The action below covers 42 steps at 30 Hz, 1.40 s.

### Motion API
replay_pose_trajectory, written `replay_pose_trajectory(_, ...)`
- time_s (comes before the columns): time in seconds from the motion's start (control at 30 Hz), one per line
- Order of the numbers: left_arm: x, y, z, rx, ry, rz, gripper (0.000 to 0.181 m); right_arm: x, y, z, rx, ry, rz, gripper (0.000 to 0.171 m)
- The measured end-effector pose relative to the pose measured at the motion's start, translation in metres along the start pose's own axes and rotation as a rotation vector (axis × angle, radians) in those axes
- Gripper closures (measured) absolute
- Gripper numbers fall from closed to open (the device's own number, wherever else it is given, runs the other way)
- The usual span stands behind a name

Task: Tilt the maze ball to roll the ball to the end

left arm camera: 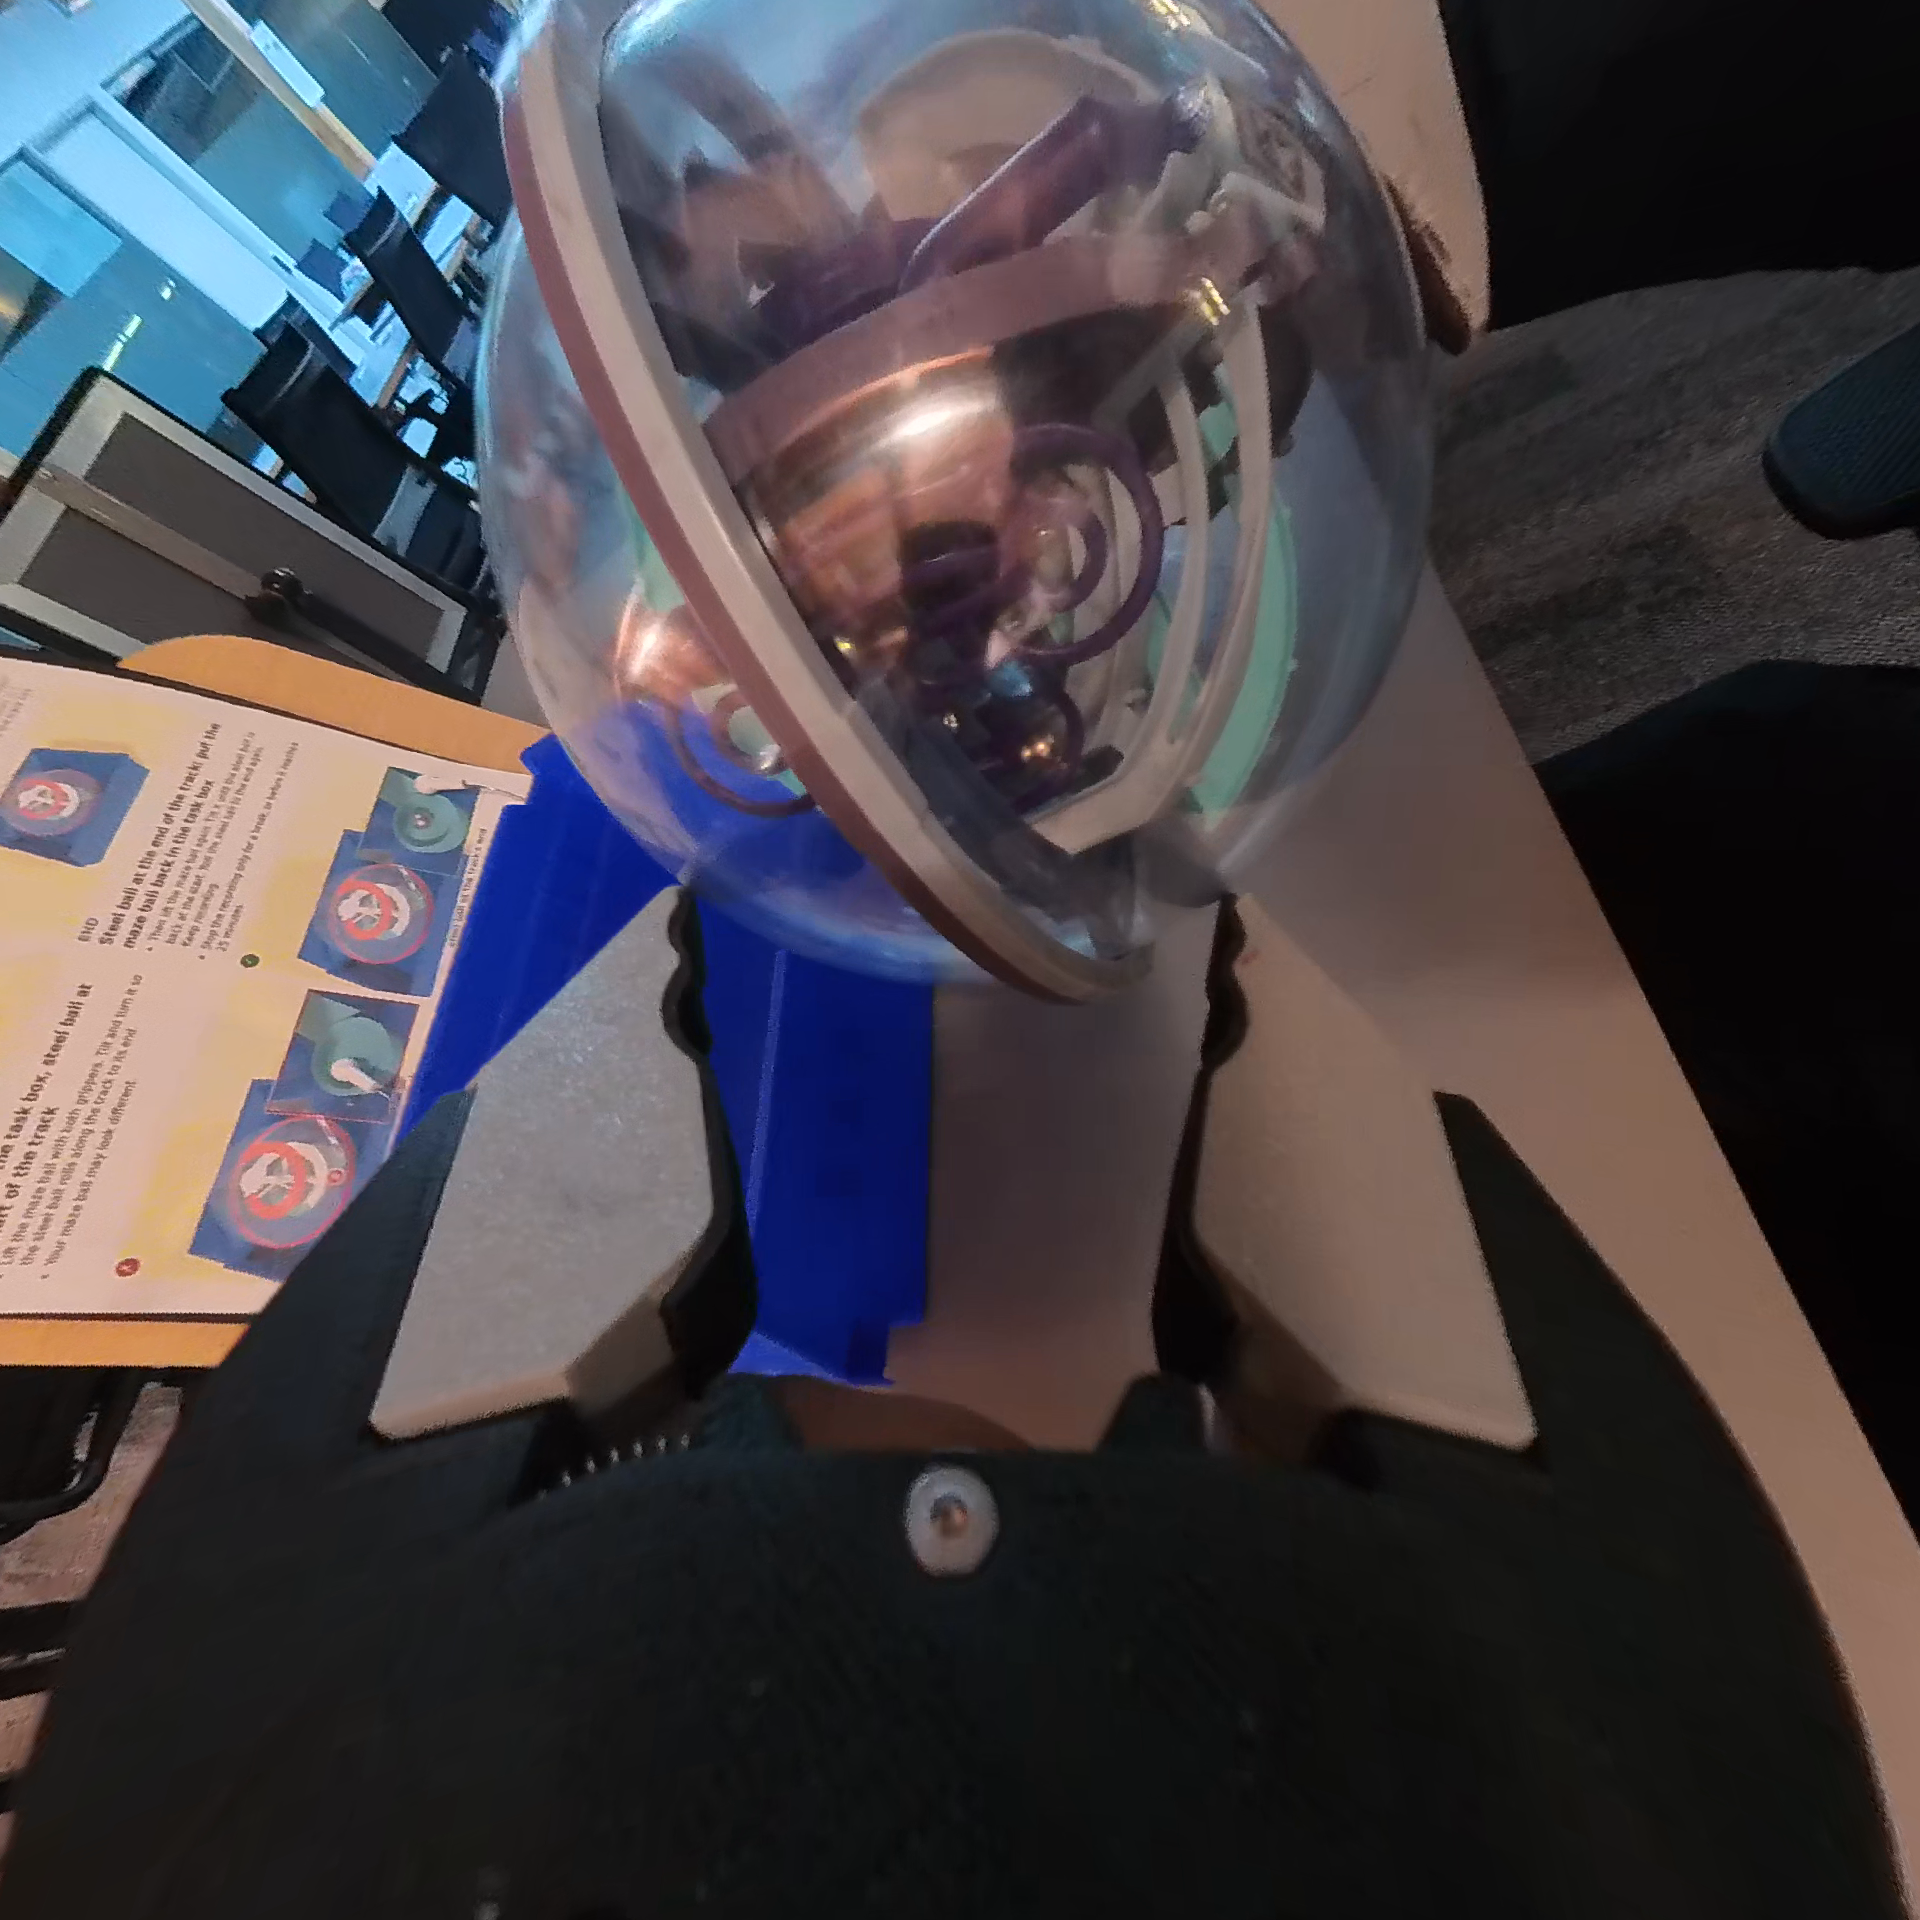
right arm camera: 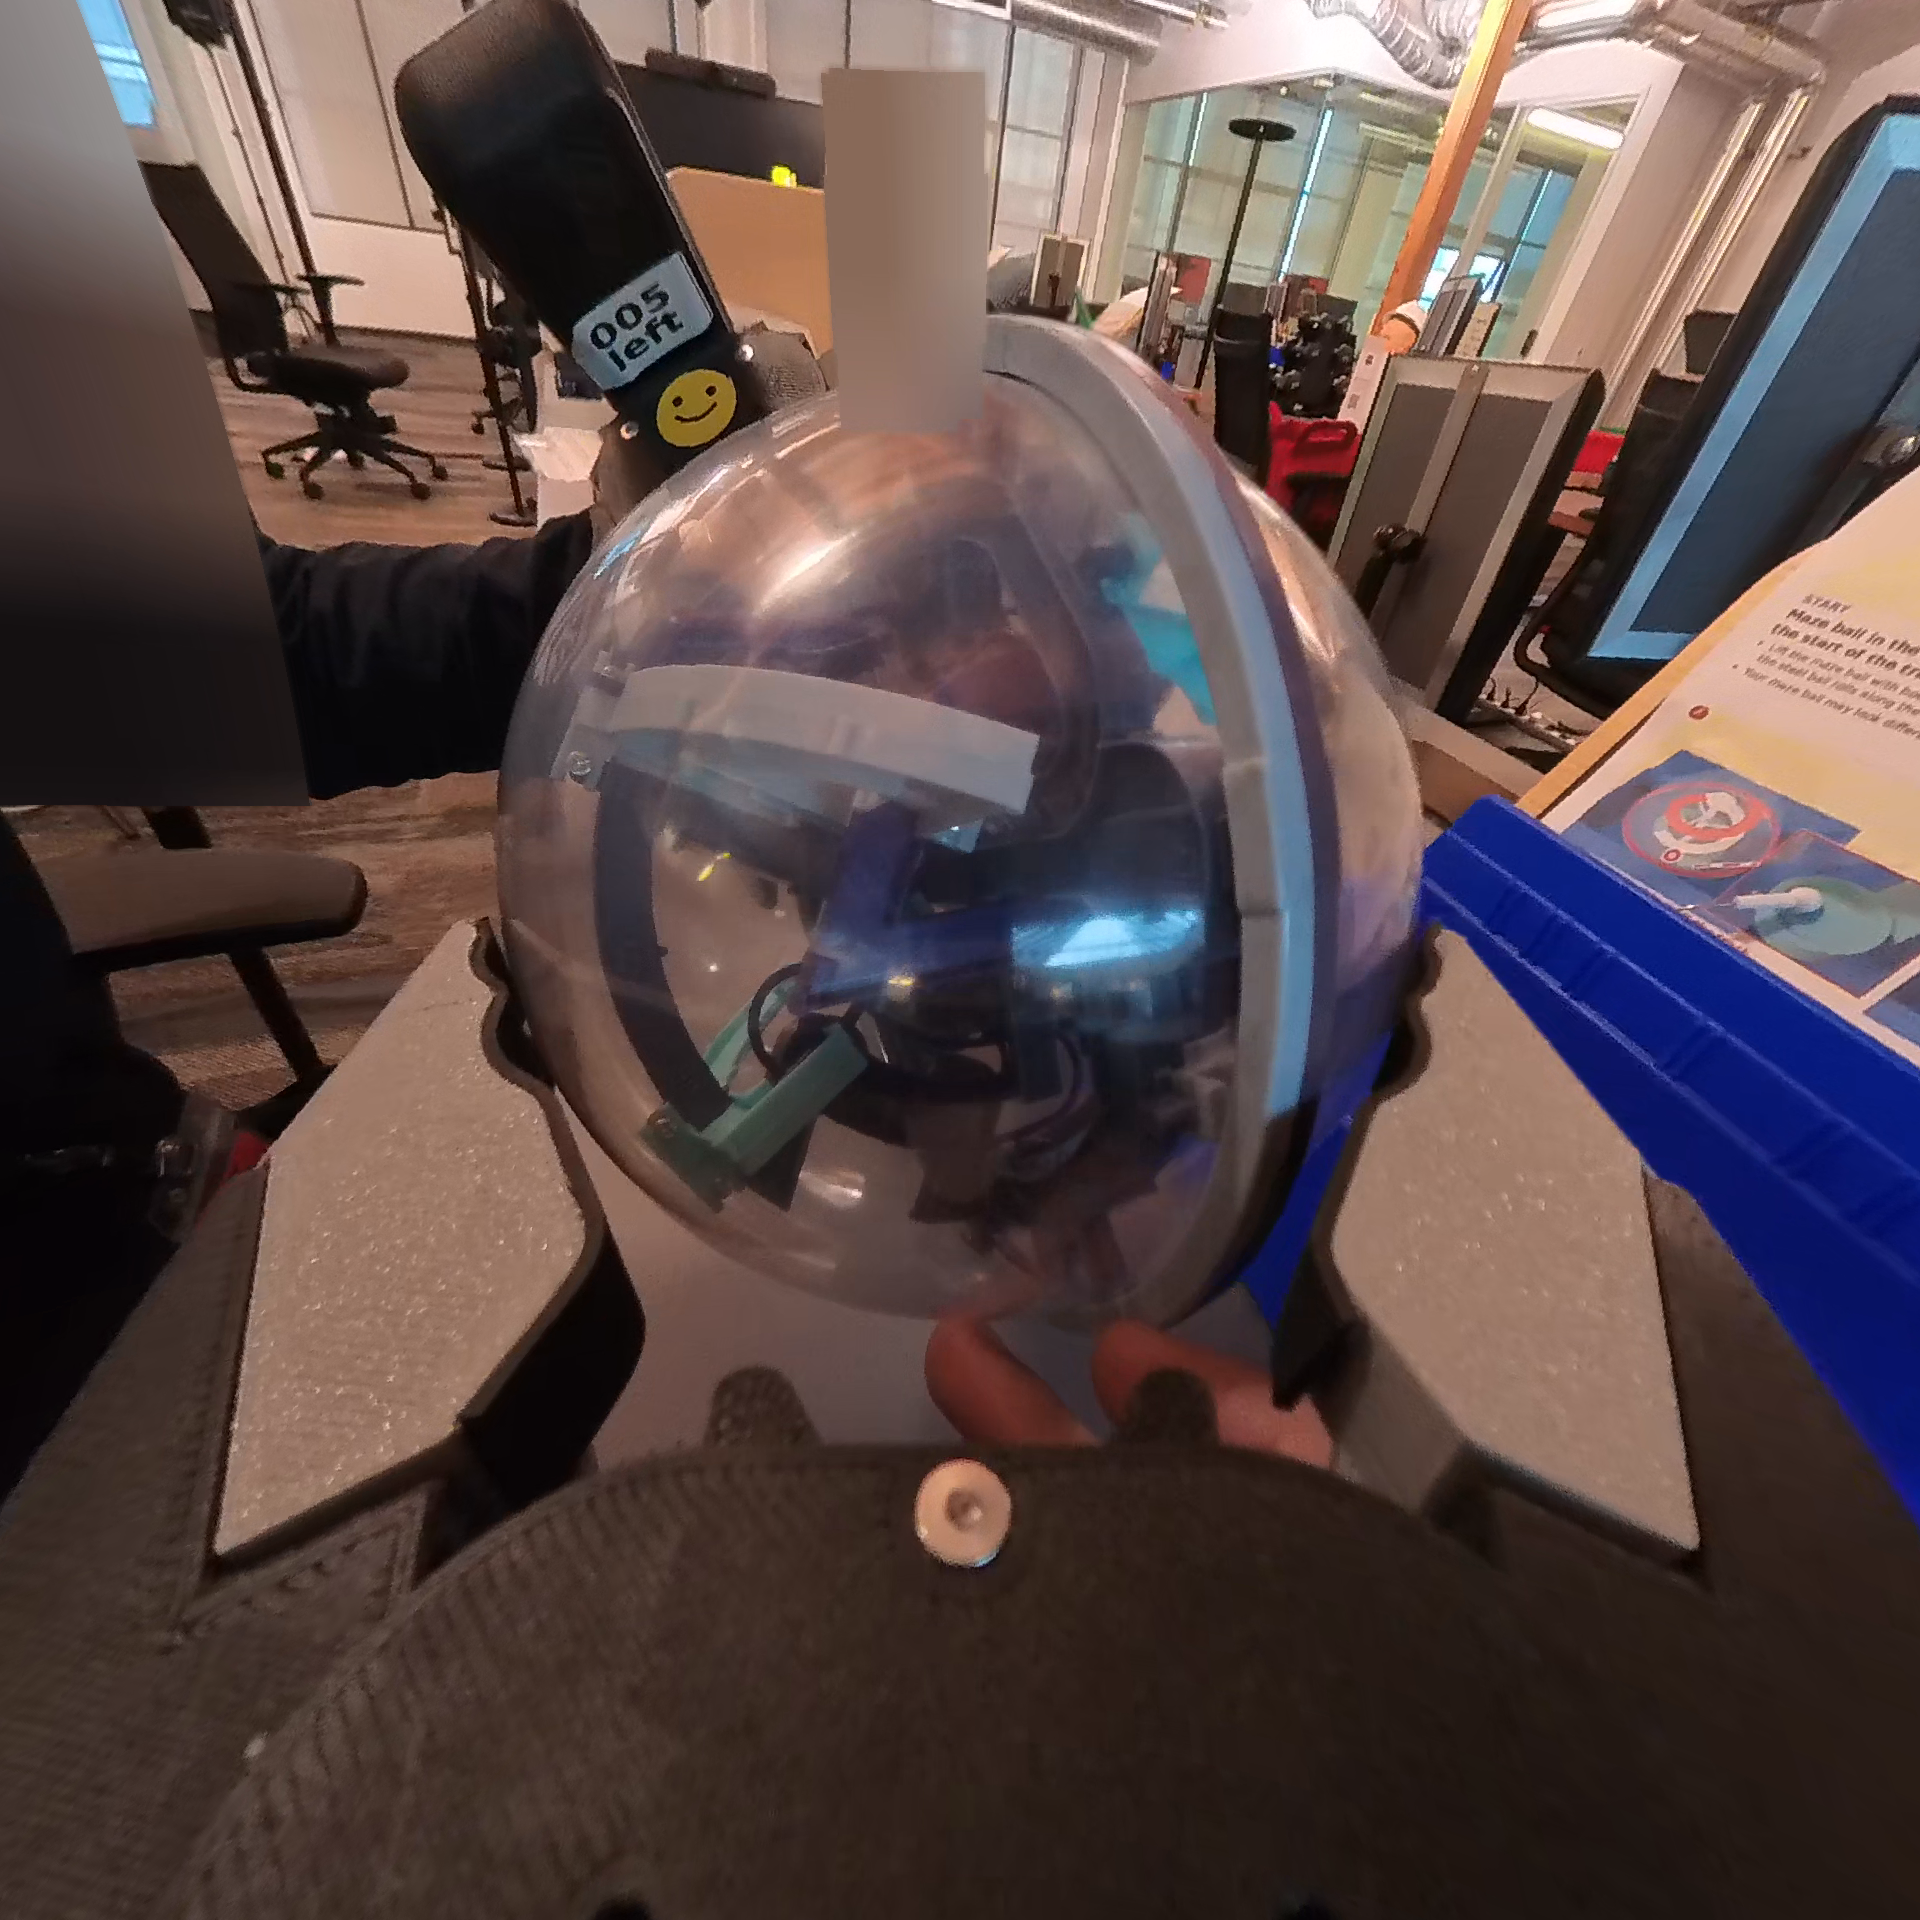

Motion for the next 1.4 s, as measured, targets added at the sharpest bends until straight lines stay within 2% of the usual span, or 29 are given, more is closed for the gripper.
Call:
replay_pose_trajectory(0.67,0.027,-0.012,0.013,0.062,0.158,0.027,0.086,-0.002,0.000,0.016,-0.102,-0.129,-0.007,0.014)
replay_pose_trajectory(1.4,0.025,0.009,0.001,0.041,0.158,0.059,0.084,0.001,-0.007,0.037,0.062,-0.292,-0.153,0.014)
Point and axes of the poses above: each gripper's, where its closed fingertips meet, y back along the fingers, z out of its underside, x = y × z across the jaws, the point moved 8 cm from there along y, back along the fingers, and after that the axes turned 15 degrees about -y, right-handed, at the moved point
